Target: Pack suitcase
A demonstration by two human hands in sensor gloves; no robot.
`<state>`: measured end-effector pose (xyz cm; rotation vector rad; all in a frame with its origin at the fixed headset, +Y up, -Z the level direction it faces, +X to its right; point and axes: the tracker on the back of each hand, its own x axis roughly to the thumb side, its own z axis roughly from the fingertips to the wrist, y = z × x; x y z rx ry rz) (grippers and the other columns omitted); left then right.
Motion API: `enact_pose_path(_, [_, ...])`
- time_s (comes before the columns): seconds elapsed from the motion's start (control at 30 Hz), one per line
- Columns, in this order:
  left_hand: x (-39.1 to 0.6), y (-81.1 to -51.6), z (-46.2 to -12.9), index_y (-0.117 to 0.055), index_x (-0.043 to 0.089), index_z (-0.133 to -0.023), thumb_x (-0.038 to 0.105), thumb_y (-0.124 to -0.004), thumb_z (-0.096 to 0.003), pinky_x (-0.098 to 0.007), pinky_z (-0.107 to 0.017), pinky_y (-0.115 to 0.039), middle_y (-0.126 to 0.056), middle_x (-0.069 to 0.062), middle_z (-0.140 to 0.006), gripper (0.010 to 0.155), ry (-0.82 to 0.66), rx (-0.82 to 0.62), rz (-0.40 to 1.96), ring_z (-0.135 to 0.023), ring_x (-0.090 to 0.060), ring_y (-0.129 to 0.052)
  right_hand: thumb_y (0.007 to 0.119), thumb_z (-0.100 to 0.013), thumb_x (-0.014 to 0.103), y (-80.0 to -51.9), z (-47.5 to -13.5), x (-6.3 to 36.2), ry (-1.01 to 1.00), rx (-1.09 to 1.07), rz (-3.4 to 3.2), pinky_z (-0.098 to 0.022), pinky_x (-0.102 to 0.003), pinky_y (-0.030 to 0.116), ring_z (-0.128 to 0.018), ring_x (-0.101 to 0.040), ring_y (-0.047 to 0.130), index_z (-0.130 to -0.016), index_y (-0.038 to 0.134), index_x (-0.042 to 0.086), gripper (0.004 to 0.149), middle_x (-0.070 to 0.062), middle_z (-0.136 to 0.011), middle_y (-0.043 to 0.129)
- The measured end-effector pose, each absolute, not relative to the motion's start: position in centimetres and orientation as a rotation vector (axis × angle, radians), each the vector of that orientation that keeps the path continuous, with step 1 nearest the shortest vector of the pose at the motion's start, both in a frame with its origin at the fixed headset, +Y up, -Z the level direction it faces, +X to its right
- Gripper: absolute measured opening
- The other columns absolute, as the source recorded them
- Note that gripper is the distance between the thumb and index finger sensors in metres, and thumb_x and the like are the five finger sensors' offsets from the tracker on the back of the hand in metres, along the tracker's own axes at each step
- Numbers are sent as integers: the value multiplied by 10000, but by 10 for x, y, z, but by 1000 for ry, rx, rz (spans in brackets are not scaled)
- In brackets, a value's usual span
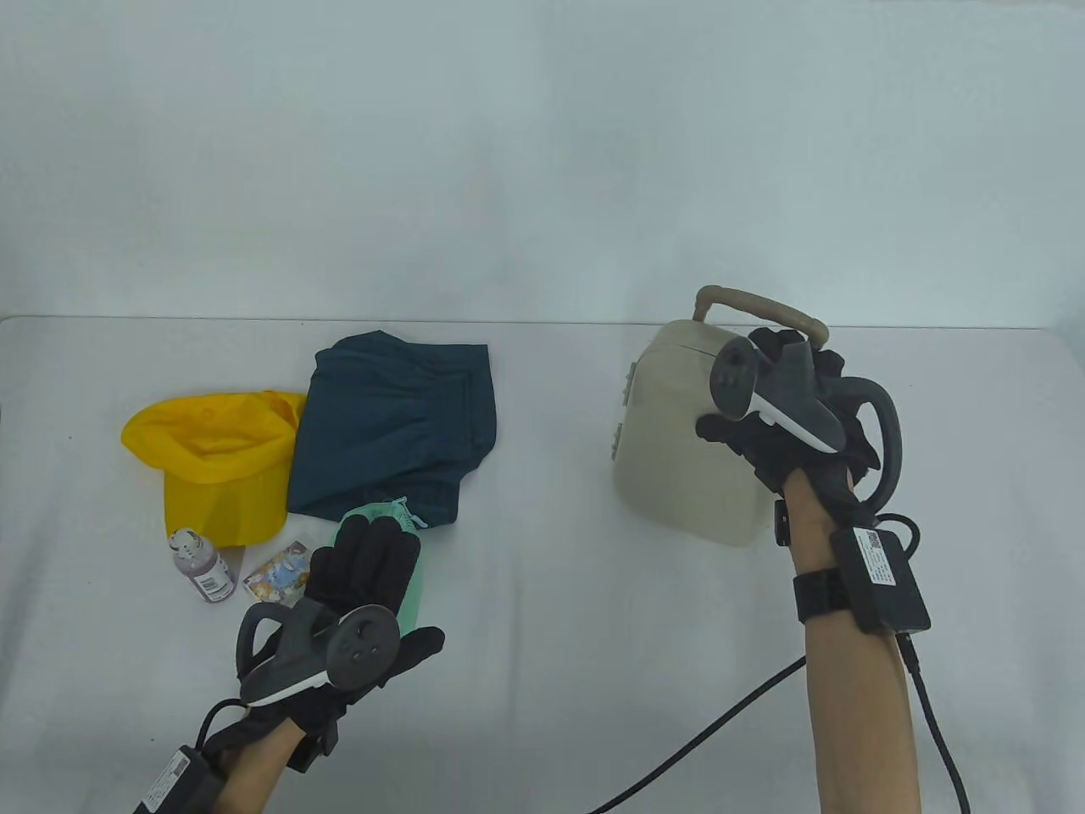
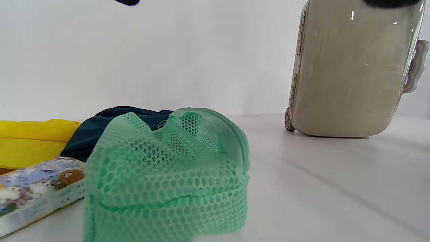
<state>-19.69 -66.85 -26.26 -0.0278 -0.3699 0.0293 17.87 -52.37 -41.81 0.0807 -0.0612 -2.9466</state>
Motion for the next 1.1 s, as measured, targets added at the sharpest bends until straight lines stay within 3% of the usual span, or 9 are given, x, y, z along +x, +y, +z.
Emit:
enact_pose_path(0.57, [-212,-673,-275,-105,165,-1141,702,-544,-487,-644,-792,-345,-107,-171,-1221,954,-304,-64,77,-1113,-480,-121,661,-381,753,-527,-390,124,-13,-248,-2943,-731,-696,562,-1105,-503,525,-1122,186,192,1044,-86,-1247,313])
enact_pose_path(1.1, [-200,-663,-282,-104,166,-1147,709,-537,-489,-642,-796,-349,-114,-171,-1227,957,-328,-78,91,-1118,-482,-127,676,-390,733,-523,-373,82,-63,-532,-2914,-739,-680,565,-1091,-521,534,-1122,179,163,1052,-92,-1242,315])
